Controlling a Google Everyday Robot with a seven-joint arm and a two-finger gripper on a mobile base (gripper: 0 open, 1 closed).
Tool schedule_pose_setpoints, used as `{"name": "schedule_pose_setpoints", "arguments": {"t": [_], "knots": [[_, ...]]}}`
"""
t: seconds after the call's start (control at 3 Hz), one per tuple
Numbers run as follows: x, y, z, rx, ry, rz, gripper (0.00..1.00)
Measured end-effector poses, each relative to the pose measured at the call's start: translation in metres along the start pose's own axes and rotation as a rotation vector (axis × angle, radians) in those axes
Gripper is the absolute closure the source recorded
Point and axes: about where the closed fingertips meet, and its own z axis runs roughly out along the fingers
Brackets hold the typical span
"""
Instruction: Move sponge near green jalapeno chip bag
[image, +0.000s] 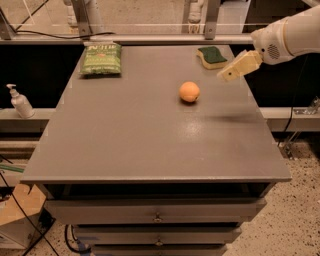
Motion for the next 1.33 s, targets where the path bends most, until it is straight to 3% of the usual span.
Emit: {"name": "schedule_pose_setpoints", "arguments": {"t": [0.67,1.33], "knots": [[0.007,-0.040,0.056,0.016,-0.048,0.134,0.00],[0.007,-0.076,0.097,0.037,-0.101,0.159,0.00]]}}
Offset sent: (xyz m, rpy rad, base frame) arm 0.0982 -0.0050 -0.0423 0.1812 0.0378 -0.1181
